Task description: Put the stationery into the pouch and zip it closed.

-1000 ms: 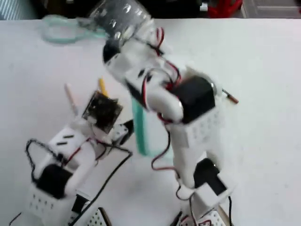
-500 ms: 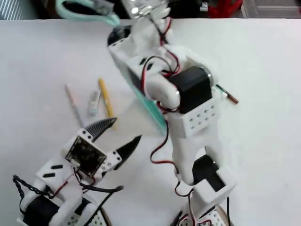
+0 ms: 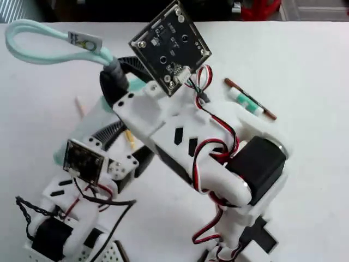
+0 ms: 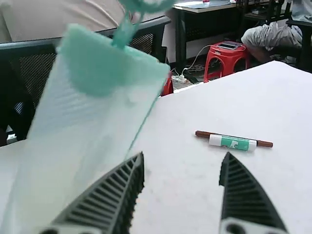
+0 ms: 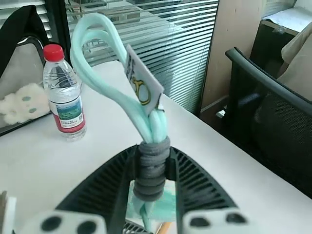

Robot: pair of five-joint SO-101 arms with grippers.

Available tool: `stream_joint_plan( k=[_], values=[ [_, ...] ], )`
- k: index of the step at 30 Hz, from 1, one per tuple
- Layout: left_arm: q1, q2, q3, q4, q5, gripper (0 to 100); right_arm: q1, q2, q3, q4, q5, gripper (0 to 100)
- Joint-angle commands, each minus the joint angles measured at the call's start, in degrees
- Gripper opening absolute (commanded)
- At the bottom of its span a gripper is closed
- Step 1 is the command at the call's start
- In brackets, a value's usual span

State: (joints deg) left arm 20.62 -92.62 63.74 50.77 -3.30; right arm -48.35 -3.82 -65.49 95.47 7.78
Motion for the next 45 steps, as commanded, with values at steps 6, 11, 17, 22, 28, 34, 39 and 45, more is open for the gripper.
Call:
stream_joint_plan(
  k=[6,11,17,22,28,34,39,45],
  values=[
    [-9.01,1.01,-4.48,2.99,0.26,25,4.97,-1.54,5.80,1.36,2.37,1.8],
    [-8.75,1.01,-7.74,7.82,-2.99,25,5.76,-1.54,8.70,1.36,2.37,1.8],
    [-5.85,1.01,-7.56,7.65,-2.99,25,5.41,-1.80,9.05,1.80,1.93,1.8],
    [-2.24,1.01,-6.95,7.82,-2.99,25,5.41,-1.89,9.05,2.42,1.93,1.8],
    [4.44,1.01,-0.70,4.75,-2.90,25,4.88,-1.63,8.62,-4.62,1.93,1.8],
    [0.57,1.01,5.27,-6.59,0.26,25,-0.84,-2.86,7.56,-6.29,2.37,1.8],
    [-6.02,1.01,5.27,-8.70,2.73,25,-0.22,-3.38,7.12,-5.93,4.48,1.8],
    [-3.82,0.92,4.92,-9.05,2.73,25,-0.31,-2.95,7.30,-6.02,5.89,1.8]
  ],
)
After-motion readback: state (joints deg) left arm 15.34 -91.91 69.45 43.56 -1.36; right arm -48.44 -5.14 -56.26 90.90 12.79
